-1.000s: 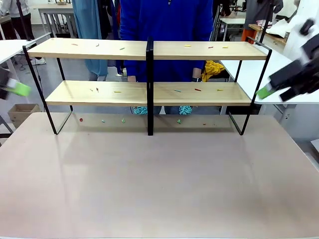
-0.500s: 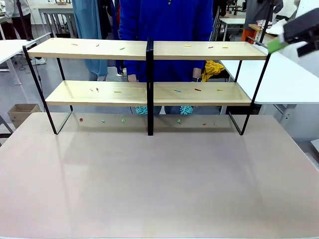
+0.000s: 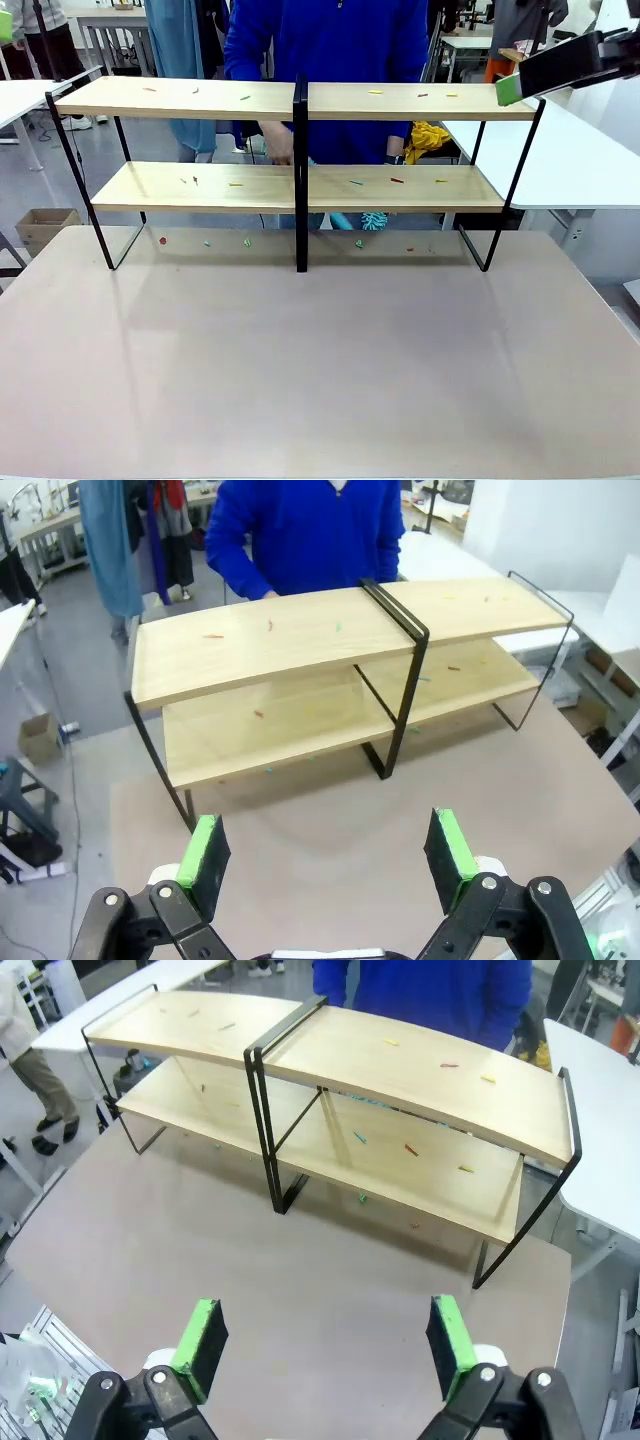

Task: Clean the shelves.
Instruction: Pick up the Duster when the human hands it over.

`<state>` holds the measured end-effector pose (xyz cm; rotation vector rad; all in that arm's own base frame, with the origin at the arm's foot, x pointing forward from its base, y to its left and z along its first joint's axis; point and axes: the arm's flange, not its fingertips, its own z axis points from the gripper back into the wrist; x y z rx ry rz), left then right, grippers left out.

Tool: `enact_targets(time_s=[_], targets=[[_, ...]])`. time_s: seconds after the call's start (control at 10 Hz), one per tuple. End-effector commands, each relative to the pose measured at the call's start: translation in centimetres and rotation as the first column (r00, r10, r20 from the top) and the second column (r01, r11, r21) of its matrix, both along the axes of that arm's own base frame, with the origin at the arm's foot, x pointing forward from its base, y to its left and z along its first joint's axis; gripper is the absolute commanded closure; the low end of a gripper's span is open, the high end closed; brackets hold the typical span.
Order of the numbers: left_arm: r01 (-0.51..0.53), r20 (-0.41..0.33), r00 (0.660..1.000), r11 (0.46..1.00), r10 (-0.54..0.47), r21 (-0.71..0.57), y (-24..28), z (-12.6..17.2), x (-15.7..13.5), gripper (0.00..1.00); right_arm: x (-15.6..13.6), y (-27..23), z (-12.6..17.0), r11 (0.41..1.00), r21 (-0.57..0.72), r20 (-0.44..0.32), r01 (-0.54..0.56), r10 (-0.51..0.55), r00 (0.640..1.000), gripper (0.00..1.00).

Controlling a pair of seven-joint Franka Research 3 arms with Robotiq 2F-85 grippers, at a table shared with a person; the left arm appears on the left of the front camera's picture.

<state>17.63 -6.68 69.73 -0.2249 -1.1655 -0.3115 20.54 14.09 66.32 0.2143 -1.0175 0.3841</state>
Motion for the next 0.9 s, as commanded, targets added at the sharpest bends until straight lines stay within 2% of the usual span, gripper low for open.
enact_targets(time_s=[0.0, 0.3, 0.8], targets=[[0.008, -0.023, 1.000, 1.000, -0.008, 0.022, -0.6, -6.5, 0.4, 0.00, 0.5, -0.7, -2.0, 0.999, 0.032, -0.018, 0.012, -0.011, 1.000, 0.00], [0.059, -0.037, 0.998, 0.997, -0.057, 0.055, -2.3, -6.6, 1.6, 0.00, 1.0, -0.7, -2.9, 0.999, 0.038, -0.026, -0.005, 0.006, 1.000, 0.00], [0.064, -0.044, 0.997, 0.994, -0.061, 0.084, -3.3, -6.8, 3.1, 0.00, 3.3, -1.3, -2.9, 0.998, 0.055, -0.046, 0.006, -0.003, 0.999, 0.00]])
